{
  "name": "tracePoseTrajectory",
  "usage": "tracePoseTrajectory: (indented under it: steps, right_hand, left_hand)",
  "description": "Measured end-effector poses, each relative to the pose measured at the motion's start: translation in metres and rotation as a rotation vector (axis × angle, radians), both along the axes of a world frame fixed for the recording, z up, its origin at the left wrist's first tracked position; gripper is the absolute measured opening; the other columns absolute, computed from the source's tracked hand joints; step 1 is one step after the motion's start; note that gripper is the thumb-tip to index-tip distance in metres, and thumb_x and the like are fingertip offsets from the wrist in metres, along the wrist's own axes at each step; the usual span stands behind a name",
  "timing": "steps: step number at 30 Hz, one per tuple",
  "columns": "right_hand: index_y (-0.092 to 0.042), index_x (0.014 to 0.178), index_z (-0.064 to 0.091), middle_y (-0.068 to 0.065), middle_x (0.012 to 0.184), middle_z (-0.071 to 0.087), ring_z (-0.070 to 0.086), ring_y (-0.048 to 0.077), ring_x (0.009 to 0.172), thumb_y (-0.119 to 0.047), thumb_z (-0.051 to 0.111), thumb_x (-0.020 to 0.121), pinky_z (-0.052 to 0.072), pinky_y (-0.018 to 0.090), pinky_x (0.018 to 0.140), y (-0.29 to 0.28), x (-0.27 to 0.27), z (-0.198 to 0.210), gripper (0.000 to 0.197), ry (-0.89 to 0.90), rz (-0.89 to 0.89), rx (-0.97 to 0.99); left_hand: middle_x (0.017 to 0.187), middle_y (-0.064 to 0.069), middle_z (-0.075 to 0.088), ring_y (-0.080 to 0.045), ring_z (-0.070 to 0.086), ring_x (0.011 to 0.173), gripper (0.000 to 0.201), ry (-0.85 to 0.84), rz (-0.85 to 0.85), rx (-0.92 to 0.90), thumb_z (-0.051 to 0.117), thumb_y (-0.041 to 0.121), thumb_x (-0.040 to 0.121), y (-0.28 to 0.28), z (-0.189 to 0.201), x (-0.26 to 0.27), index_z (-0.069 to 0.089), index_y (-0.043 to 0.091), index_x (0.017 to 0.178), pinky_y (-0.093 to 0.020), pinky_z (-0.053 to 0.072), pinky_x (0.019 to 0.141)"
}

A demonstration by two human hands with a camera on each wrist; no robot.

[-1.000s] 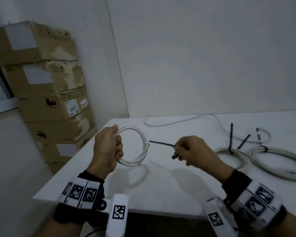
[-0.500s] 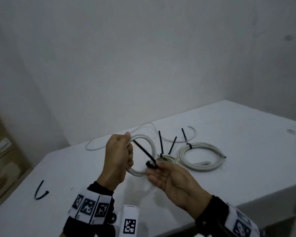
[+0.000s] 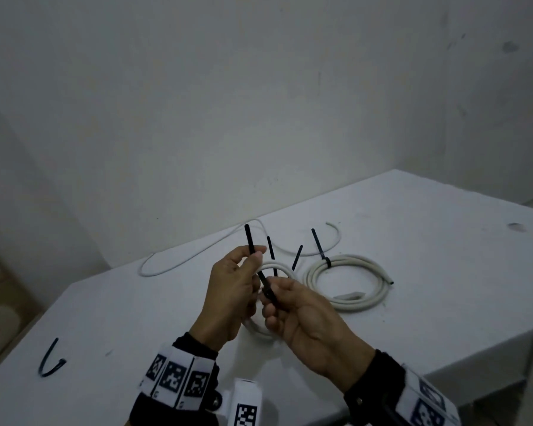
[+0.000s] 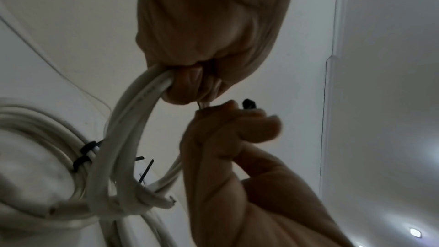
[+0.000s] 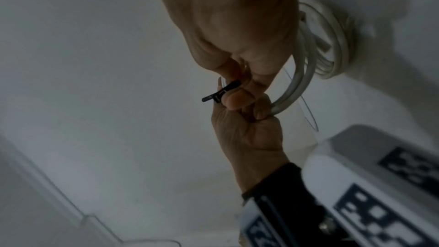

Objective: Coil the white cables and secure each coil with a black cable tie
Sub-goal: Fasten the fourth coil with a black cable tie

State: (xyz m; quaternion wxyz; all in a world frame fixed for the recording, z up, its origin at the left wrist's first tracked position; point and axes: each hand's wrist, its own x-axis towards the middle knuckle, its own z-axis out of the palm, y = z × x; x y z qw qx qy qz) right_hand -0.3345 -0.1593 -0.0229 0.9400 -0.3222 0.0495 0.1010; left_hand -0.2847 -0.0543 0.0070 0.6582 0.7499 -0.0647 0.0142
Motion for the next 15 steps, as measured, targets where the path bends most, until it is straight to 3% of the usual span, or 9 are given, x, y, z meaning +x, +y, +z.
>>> tracePoseTrajectory:
  steps: [3,6,8,10,13,15]
  right_hand:
    - [-0.003,0.112,0.054,0.008,0.062,0.062,0.055,0.013,0.046,-0.001,0.045,0.096,0.047,0.022,0.043,0.001,-0.006,-0.004,0.018,-0.08,-0.086,-0.058]
    - [-0.004,0.113,0.056,0.011,0.069,0.064,0.06,0.016,0.054,0.0,0.045,0.096,0.051,0.024,0.05,0.0,-0.013,-0.004,0.021,-0.21,-0.099,-0.129]
    - [-0.002,0.11,0.06,0.012,0.076,0.068,0.066,0.019,0.065,0.0,0.047,0.094,0.055,0.025,0.059,0.0,-0.018,-0.002,0.021,-0.326,-0.064,-0.21]
    - [-0.005,0.103,0.064,0.011,0.077,0.07,0.068,0.021,0.069,-0.001,0.053,0.092,0.056,0.025,0.061,0.001,-0.02,0.0,0.016,-0.421,-0.102,-0.401]
    - [-0.012,0.084,0.066,0.003,0.059,0.064,0.062,0.013,0.052,-0.009,0.057,0.092,0.046,0.017,0.047,0.001,-0.015,-0.002,0.013,-0.514,-0.344,-0.734]
    - [-0.014,0.074,0.063,0.0,0.051,0.058,0.053,0.007,0.045,-0.011,0.056,0.092,0.04,0.013,0.043,-0.002,-0.008,-0.001,0.02,-0.512,-0.479,-0.762]
  left_hand:
    - [0.044,0.006,0.032,-0.008,0.023,0.037,0.016,-0.003,0.016,-0.024,0.05,0.017,0.097,0.003,-0.004,0.005,0.063,0.01,0.101,-0.015,0.02,0.038]
    - [0.048,0.002,0.036,-0.011,0.027,0.041,0.018,-0.028,0.022,-0.01,0.05,0.017,0.097,0.006,-0.007,0.007,0.067,0.012,0.097,-0.02,0.023,0.04]
    - [0.058,-0.006,0.046,-0.017,0.036,0.049,0.019,-0.079,0.029,-0.013,0.051,0.016,0.096,0.007,-0.008,0.007,0.07,0.014,0.094,-0.026,0.032,0.048]
    - [0.071,-0.013,0.051,-0.023,0.04,0.061,0.019,-0.097,0.019,-0.017,0.052,0.016,0.096,0.009,-0.008,0.007,0.071,0.013,0.094,-0.032,0.036,0.057]
    - [0.056,-0.008,0.04,-0.018,0.033,0.047,0.019,-0.103,-0.023,0.015,0.052,0.017,0.096,0.012,-0.009,0.004,0.07,0.013,0.097,-0.023,0.03,0.045]
    - [0.046,0.003,0.036,-0.01,0.028,0.04,0.019,-0.161,-0.027,0.074,0.052,0.017,0.096,0.014,-0.011,0.001,0.07,0.015,0.097,-0.019,0.026,0.039]
